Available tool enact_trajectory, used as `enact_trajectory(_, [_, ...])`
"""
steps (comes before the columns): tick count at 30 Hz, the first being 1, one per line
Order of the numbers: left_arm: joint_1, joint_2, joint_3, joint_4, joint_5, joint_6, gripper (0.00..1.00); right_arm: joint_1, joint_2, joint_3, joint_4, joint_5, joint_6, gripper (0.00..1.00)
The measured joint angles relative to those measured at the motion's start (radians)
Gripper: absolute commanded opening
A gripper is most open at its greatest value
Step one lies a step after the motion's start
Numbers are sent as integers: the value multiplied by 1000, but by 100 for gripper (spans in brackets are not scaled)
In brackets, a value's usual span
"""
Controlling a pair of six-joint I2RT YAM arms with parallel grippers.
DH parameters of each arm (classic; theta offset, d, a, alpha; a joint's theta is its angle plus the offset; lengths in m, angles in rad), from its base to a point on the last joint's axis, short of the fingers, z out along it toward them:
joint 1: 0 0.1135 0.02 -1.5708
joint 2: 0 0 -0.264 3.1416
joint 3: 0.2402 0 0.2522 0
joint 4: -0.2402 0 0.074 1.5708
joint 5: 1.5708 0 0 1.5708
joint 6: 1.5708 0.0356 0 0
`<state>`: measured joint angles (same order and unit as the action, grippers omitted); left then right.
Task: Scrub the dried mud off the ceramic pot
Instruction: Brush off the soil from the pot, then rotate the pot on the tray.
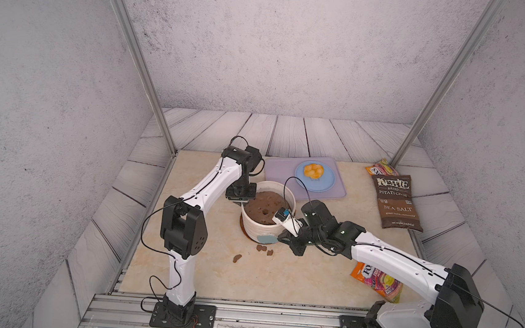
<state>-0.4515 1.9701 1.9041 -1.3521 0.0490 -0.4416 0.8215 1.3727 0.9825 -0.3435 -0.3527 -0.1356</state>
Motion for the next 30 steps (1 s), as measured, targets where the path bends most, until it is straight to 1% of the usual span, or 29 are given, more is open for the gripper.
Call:
enact_trajectory(9, [3, 0, -2, 8, 1, 17, 0, -31, 62, -8, 12, -34, -44, 0])
enact_trajectory(20, [5, 0, -2, 10, 6, 26, 0, -35, 76, -63, 57, -42, -29, 0])
enact_trajectory(25, [6, 0, -2, 11, 8, 34, 0, -34, 48, -111, 64, -56, 8, 0])
enact_trajectory(30, [6, 4, 3, 9, 8, 37, 0, 7, -21, -137, 44, -61, 48, 0])
